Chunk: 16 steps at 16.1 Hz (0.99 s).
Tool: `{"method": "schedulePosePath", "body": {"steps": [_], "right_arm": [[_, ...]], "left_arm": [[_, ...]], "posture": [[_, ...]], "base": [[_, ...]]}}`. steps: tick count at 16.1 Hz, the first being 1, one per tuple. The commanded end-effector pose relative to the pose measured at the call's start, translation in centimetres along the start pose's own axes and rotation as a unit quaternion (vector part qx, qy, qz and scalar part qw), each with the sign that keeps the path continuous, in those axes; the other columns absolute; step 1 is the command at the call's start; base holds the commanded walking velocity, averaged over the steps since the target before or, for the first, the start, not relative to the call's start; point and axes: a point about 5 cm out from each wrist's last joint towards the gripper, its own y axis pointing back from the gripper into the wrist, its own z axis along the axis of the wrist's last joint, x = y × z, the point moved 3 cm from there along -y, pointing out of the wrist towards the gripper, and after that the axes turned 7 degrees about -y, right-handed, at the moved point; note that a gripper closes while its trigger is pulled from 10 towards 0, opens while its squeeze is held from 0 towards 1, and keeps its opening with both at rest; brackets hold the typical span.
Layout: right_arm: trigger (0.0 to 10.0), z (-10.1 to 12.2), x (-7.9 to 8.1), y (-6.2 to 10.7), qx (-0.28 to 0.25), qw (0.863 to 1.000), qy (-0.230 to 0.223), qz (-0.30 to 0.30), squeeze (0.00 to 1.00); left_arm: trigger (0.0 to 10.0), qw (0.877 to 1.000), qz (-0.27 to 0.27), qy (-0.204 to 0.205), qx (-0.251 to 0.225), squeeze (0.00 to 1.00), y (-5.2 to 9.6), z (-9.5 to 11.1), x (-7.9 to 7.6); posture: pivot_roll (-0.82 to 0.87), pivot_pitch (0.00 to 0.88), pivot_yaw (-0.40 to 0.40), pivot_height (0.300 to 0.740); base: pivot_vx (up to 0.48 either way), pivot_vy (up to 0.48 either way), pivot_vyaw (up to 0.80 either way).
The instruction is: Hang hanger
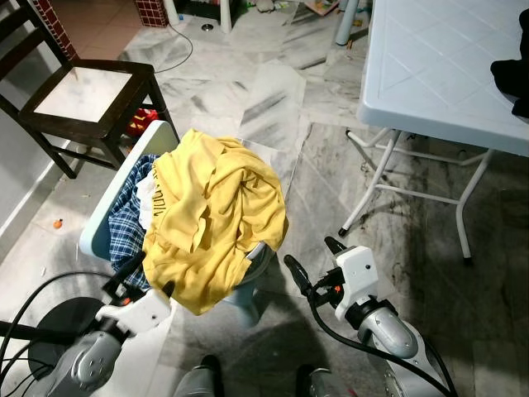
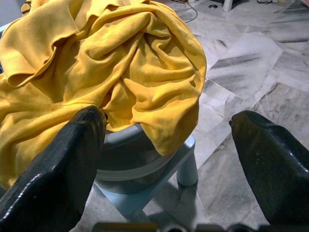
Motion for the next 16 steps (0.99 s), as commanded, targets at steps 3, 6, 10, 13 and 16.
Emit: {"method": "schedulePosePath", "body": {"steps": [3, 6, 10, 13, 16], "right_arm": [[10.0, -0.6, 0.2, 0.5, 0.010, 1.000, -0.004, -0.002, 0.00], [10.0, -0.9, 0.4, 0.7, 0.010, 1.000, -0.008, -0.008, 0.00], [10.0, -0.8, 0.5, 0.7, 0.010, 1.000, -0.007, -0.006, 0.00], [10.0, -0.8, 0.2, 0.8, 0.012, 1.000, -0.005, -0.006, 0.00], [10.0, -0.8, 0.5, 1.0, 0.017, 1.000, -0.010, 0.013, 0.00]], "left_arm": [[10.0, 0.997, 0.019, -0.032, -0.061, 0.00, -1.6, 2.0, 1.9], [10.0, 0.996, 0.020, -0.039, -0.073, 0.00, -2.4, 2.7, 2.9], [10.0, 0.996, 0.002, -0.047, -0.079, 0.00, -3.6, 3.3, 3.3], [10.0, 0.995, -0.031, -0.062, -0.067, 0.00, -4.7, 3.0, 3.0], [0.0, 0.998, -0.036, -0.043, -0.042, 0.00, -5.2, 2.4, 3.3]], "posture": [[0.01, 0.273, 0.020, 0.740], [0.00, 0.273, 0.031, 0.740], [0.00, 0.275, 0.026, 0.740], [-0.01, 0.275, 0.014, 0.740], [-0.01, 0.279, 0.011, 0.740]], "base": [[0.000, 0.000, 0.00], [0.000, 0.000, 0.00], [0.000, 0.000, 0.00], [0.000, 0.000, 0.00], [0.000, 0.000, 0.00]]}}
